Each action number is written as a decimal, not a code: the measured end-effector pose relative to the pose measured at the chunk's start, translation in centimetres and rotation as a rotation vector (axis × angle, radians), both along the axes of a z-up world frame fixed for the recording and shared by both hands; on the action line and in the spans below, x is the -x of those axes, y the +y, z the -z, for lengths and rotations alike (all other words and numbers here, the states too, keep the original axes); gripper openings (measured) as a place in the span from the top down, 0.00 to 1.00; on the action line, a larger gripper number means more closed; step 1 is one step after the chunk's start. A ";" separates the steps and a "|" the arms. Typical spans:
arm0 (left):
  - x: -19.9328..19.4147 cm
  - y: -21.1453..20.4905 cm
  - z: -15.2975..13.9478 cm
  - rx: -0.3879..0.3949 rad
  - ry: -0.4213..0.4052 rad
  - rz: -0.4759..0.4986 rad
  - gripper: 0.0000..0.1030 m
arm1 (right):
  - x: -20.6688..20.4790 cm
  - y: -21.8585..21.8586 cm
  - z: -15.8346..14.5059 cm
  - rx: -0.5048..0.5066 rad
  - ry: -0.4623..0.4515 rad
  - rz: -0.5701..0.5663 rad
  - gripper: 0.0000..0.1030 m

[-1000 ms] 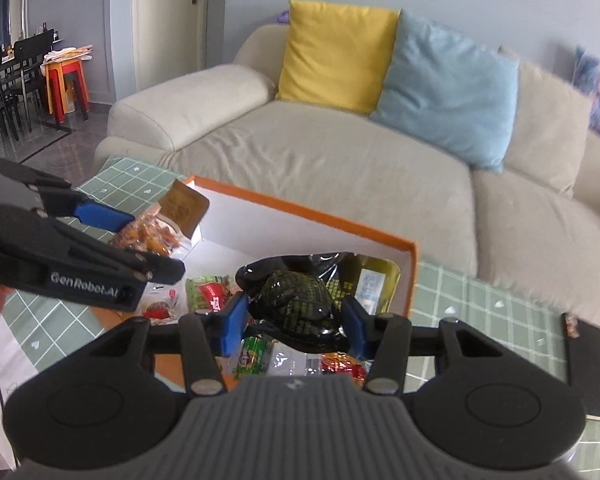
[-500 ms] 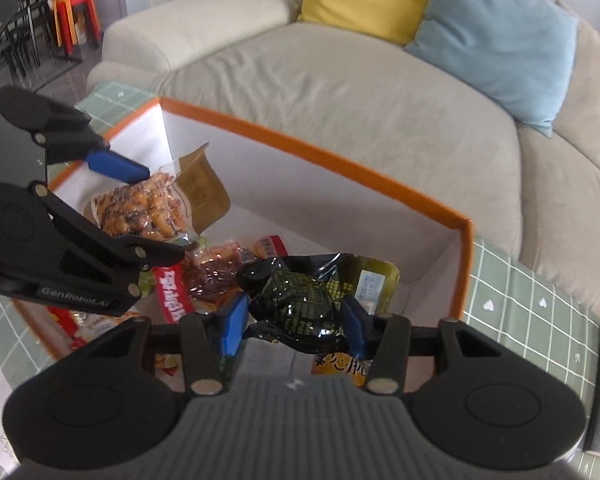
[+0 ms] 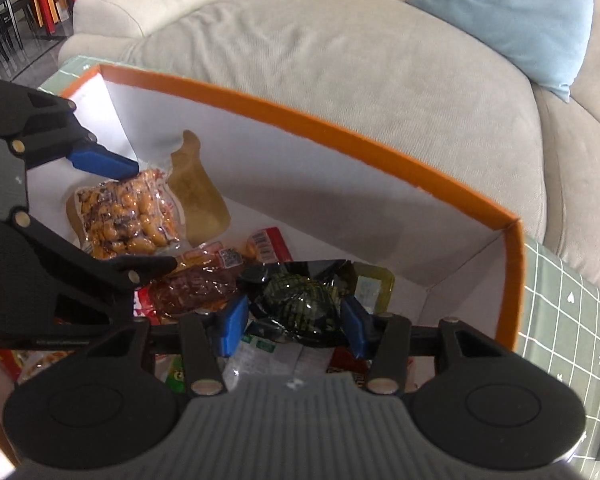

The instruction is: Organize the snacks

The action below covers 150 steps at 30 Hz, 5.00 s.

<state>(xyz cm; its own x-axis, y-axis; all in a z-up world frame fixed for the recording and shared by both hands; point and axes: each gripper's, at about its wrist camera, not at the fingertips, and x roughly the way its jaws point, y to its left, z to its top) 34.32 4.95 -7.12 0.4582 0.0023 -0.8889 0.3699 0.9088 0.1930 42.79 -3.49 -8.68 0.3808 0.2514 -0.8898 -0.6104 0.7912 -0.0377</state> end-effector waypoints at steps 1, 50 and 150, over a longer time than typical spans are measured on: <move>0.1 0.0 0.0 0.006 -0.003 0.004 0.20 | -0.1 0.1 0.1 0.003 0.000 0.001 0.53; 20.5 -0.2 -16.7 0.195 -0.565 -0.304 0.07 | 21.8 -10.4 -17.7 -0.298 -0.448 0.194 0.08; 28.5 -1.7 -7.6 0.218 -0.462 -0.435 0.07 | 33.3 -12.5 -6.8 -0.310 -0.501 0.373 0.04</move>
<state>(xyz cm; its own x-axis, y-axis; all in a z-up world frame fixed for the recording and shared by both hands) 5.82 3.29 0.45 0.7897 0.1153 -0.6025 -0.1154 0.9926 0.0386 9.48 -15.97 -1.84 0.8368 0.2379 -0.4931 -0.2637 0.9644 0.0177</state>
